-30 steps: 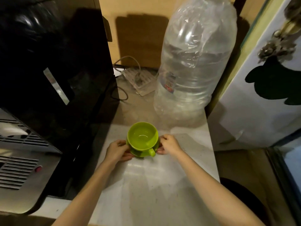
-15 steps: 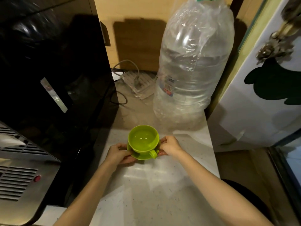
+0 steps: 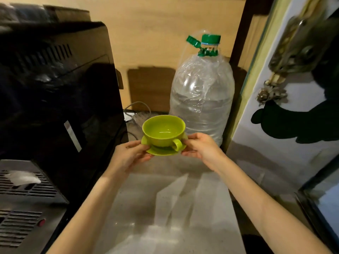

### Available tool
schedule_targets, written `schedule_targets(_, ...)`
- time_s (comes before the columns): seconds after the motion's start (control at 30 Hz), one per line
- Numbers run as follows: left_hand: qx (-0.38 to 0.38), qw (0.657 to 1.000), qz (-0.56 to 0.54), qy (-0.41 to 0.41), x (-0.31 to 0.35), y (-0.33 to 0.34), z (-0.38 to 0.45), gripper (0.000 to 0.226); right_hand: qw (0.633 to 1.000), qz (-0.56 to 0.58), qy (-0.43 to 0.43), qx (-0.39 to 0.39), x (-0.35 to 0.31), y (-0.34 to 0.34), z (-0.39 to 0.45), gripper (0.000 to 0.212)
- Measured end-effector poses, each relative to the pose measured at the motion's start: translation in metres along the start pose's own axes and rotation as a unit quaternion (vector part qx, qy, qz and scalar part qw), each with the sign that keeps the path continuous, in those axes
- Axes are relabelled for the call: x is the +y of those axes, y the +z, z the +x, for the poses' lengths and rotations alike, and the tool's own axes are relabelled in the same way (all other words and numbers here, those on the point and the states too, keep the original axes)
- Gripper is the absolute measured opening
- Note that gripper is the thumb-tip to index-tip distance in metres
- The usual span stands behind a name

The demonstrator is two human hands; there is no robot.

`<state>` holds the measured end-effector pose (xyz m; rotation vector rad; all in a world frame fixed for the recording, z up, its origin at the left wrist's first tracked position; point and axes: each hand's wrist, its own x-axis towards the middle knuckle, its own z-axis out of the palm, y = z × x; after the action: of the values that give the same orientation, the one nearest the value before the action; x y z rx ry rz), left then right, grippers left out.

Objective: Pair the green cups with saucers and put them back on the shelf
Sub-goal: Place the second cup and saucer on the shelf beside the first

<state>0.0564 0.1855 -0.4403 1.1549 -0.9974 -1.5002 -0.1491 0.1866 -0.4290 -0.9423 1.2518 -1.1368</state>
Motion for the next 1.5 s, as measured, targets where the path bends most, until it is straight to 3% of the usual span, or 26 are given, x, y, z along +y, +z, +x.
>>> schedule_targets(0.07,-0.002,0.999,-0.019,0.030,0.025,0.015,-0.009,0.009,1.000,0.011,-0.027,0.000,-0.028,0.000,-0.010,0.011)
schedule_targets(0.3,0.008,0.990,-0.068,0.123,0.116,0.058,-0.027,0.009,0.992,0.098,-0.084,-0.008,-0.126,0.002,-0.038,0.011)
schedule_targets(0.87,-0.080,0.951,-0.156,0.255,0.325,0.127,-0.065,0.015,0.958,0.084,-0.274,0.026,-0.346,0.011,-0.090,0.018)
schedule_targets(1.03,-0.111,0.952,-0.160,0.238,0.378,0.135,-0.069,0.008,0.950,0.074,-0.301,0.032,-0.398,0.016,-0.099,0.014)
schedule_targets(1.2,-0.114,0.944,-0.141,0.275,0.418,0.142,-0.062,0.009,0.952,0.035,-0.303,0.034,-0.438,0.024,-0.096,0.010)
schedule_targets(1.37,-0.085,0.948,-0.102,0.290,0.446,0.146,-0.043,0.017,0.955,0.013,-0.292,0.039,-0.465,0.032,-0.072,0.015)
schedule_targets(1.5,-0.065,0.949,-0.098,0.292,0.457,0.146,-0.020,0.010,0.953,0.014,-0.301,0.039,-0.473,0.037,-0.043,0.017)
